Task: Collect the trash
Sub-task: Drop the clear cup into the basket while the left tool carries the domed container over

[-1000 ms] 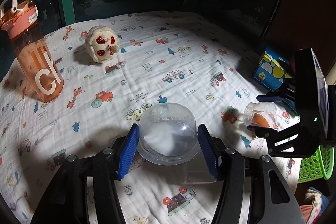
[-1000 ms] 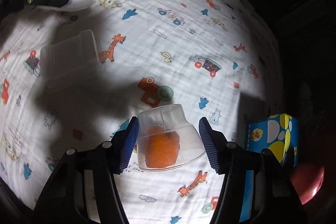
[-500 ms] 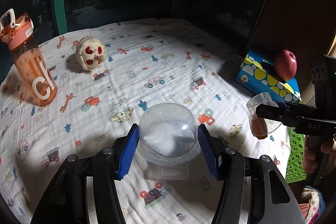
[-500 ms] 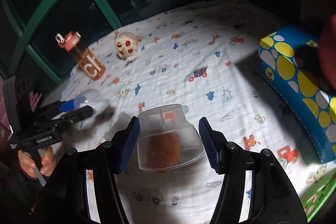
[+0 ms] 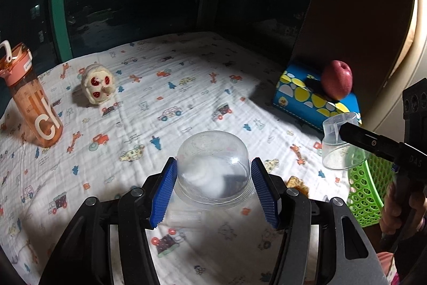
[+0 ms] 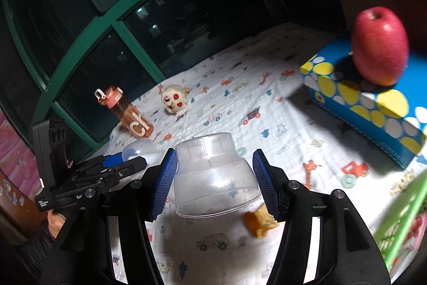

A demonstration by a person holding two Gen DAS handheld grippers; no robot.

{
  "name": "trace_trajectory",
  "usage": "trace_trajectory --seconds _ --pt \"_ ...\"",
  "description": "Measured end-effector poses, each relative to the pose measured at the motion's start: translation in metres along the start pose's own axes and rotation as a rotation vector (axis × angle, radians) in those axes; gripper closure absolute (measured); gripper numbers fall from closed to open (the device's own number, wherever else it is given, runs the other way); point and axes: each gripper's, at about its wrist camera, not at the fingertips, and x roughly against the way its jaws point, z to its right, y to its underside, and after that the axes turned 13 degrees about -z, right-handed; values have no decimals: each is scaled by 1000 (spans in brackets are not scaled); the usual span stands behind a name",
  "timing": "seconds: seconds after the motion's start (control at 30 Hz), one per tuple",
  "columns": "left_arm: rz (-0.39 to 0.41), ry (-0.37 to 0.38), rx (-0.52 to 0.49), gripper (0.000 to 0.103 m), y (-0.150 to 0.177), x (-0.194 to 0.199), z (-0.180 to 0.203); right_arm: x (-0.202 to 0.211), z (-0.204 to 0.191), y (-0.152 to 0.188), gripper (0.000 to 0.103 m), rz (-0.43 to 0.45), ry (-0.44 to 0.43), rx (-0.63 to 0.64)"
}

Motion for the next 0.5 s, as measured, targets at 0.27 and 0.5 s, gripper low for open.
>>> trace_trajectory --seconds 0.27,0.5 --pt "10 68 -86 48 -3 2 63 55 23 34 44 58 111 -48" --pt "4 138 -162 48 -6 -4 125 99 51 66 44 87 242 -96"
